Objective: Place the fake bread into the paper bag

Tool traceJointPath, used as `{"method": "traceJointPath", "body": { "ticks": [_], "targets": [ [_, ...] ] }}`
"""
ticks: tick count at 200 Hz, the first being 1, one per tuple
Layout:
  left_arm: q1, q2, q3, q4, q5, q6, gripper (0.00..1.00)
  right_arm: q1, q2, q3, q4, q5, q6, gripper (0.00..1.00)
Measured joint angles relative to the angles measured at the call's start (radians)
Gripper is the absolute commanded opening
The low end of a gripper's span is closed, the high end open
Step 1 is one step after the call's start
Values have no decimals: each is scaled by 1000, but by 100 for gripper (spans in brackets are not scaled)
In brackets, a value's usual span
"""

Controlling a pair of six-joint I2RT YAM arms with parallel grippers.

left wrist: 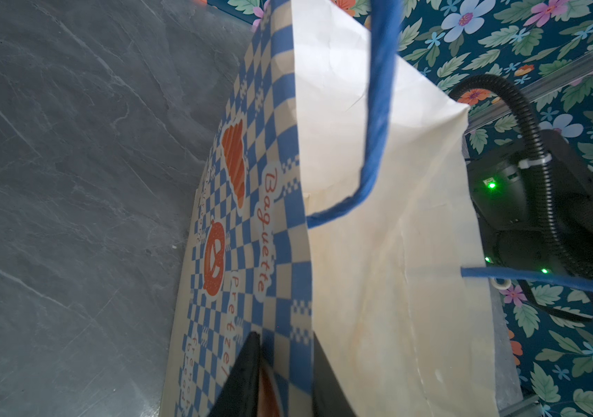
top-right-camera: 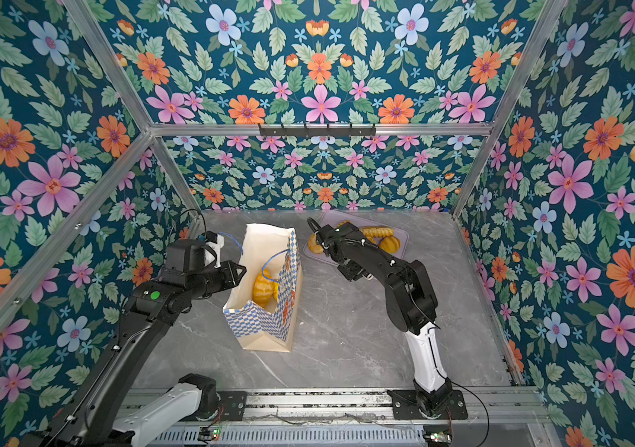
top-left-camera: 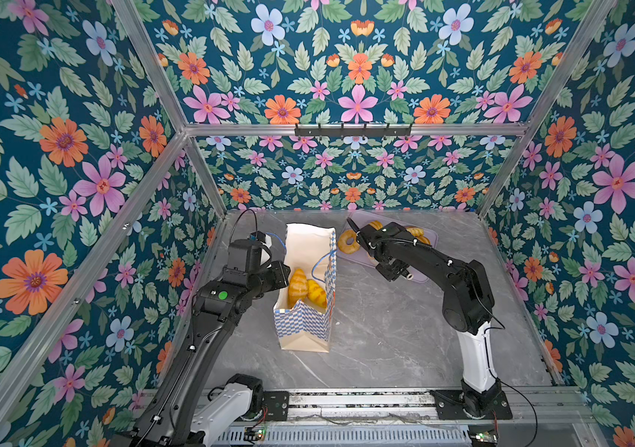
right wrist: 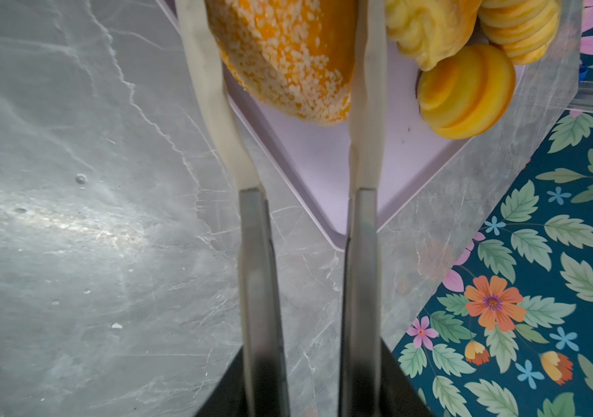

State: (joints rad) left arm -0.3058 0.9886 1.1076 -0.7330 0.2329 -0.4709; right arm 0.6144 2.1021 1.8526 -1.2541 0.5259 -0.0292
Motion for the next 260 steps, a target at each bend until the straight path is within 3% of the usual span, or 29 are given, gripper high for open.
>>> {"method": "traceJointPath", "body": {
  "ticks": [63, 166, 260],
  "targets": [
    [0, 0, 2, 0, 0, 0, 24, 1, -67, -67, 29, -8, 0, 30],
    [0, -1, 17, -2, -1, -1, 31, 0, -215, -138, 77, -31, 27, 29],
    [0, 2, 38, -15, -9, -5, 21, -7, -332, -137, 109, -110, 79, 29]
  ]
}}
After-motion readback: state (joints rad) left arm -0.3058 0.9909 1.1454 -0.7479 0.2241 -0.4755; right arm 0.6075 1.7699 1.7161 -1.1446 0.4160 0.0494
